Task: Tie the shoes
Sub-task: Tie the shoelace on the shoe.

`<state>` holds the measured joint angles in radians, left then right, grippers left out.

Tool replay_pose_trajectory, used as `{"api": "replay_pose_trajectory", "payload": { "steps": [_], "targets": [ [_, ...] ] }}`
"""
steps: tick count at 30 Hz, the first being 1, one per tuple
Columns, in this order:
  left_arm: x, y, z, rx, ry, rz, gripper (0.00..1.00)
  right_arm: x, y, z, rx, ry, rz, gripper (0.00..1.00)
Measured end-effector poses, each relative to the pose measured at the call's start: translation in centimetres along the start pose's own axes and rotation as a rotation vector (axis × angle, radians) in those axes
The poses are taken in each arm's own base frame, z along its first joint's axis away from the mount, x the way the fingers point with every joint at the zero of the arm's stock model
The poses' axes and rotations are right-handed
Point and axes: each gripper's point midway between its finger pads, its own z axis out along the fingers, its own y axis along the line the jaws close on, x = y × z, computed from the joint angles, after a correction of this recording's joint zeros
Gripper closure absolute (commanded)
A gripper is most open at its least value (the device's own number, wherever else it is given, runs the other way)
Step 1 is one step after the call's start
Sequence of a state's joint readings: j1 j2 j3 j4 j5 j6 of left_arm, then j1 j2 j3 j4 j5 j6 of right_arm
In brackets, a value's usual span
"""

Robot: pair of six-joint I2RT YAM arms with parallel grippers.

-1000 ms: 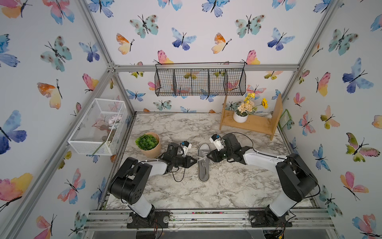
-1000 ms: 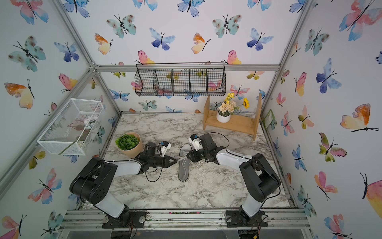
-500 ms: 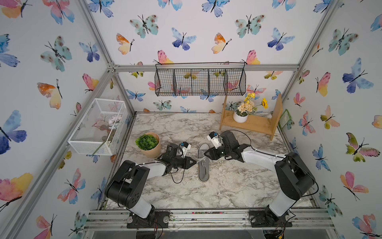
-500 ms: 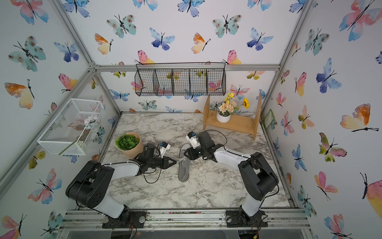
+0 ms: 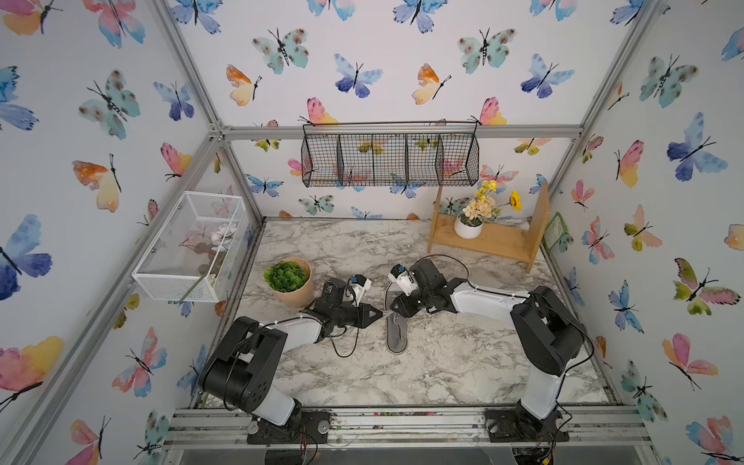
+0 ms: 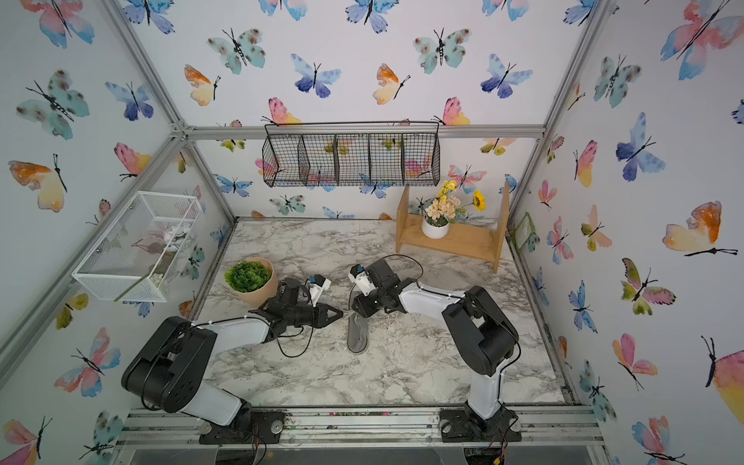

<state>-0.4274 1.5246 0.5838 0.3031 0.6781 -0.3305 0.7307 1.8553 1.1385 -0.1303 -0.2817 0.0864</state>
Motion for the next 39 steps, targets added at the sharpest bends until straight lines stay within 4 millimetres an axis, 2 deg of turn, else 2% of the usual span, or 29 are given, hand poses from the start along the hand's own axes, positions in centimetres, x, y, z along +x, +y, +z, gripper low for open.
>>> {"api": "replay_pose_trajectory", "payload": {
  "steps": [8,19,30,35,39],
  "targets": [
    [-0.3,-0.3,-0.6,-0.023,-0.004,0.005,1.0,0.2,-0.8,0.0,0.062,0.009,0.001,0.67],
    [-0.6,0.0,-2.1,-0.082,-0.035,0.012,1.0,0.1,-1.2,0.0,0.09,0.008,0.005,0.69],
    [1.5,1.6,-3.6,-0.134,-0.034,-0.034,1.0,0.1,-1.3,-0.1,0.098,0.008,0.005,0.71],
    [1.8,1.8,-3.7,-0.139,-0.033,-0.039,1.0,0.1,-1.3,-0.1,0.101,0.008,0.005,0.71],
    [3.2,2.3,-3.6,-0.148,-0.011,-0.058,1.0,0.1,-1.3,-0.1,0.102,0.008,0.005,0.71]
  ]
}}
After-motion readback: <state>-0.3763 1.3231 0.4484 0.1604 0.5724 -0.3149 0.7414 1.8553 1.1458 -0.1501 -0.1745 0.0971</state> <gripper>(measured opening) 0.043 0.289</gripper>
